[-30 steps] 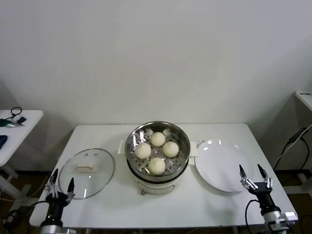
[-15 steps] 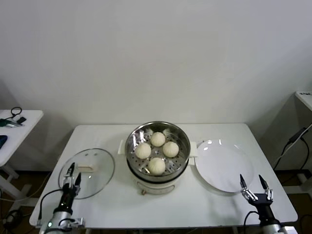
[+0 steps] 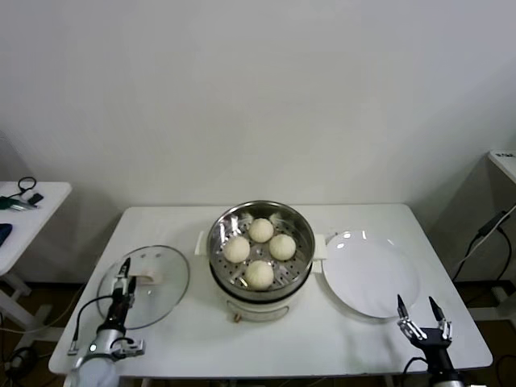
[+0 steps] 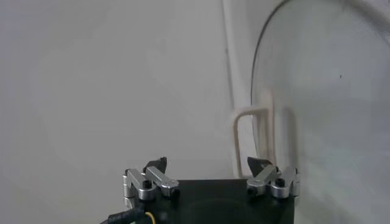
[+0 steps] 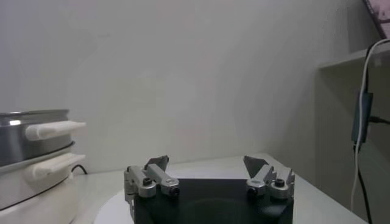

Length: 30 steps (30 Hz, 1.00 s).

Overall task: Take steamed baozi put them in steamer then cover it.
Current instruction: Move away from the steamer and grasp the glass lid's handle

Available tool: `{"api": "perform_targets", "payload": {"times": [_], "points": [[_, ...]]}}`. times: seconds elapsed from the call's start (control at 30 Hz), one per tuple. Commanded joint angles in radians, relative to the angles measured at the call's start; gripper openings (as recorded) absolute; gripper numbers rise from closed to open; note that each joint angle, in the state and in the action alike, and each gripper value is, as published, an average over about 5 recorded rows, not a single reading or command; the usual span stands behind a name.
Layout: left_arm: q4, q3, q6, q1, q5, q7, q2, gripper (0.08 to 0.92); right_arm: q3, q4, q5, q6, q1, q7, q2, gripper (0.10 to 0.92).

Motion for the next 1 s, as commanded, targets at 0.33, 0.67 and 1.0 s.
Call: {"api": "perform_targets", "payload": {"times": [0.33,0.67,1.0], "points": [[0.079,0.007,-0.003,-0.067,0.029,0.004,0.015,0.654,0.007,0.018,-0.009,-0.001,-0.004,0.0,0.021,0.823],[0.118,0.008,-0.043,-0.07,0.02,0.01,0.014,0.36,0.008,0.026,-0.013,-0.002,-0.003,0.004,0.035,0.823],[0.068,0.006,-0.049,-0.047,-0.019,0.015,0.011,0.148,0.007,0.026,-0.015,-0.005,0.0,0.008,0.039,0.823]]}}
